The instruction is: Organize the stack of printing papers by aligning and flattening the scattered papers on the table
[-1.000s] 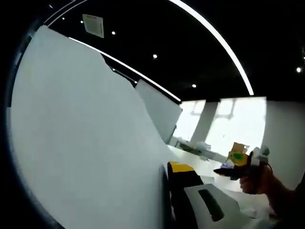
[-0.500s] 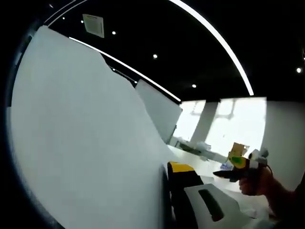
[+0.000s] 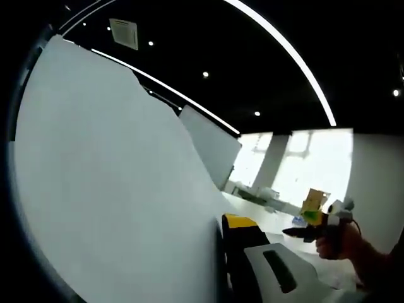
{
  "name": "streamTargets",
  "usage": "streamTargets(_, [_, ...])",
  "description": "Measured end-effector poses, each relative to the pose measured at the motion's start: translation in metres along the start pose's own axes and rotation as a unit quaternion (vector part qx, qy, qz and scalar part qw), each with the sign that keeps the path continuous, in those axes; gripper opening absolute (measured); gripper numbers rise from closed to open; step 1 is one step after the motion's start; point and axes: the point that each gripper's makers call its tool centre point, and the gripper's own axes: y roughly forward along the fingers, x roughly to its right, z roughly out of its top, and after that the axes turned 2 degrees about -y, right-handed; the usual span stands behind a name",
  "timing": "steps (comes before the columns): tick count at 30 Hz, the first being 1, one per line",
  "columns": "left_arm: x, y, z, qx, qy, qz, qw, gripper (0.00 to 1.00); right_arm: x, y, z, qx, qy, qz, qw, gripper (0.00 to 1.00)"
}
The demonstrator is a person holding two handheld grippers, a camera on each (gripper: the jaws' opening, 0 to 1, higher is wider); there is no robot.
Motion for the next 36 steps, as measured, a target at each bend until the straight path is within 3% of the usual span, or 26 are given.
streamTargets(36, [0.0,0.0,0.0,0.0,0.0,0.001,1.0,0.11,0.046,-0.005,0.008,-0.013,-0.036,-0.06,0.9975,0.86])
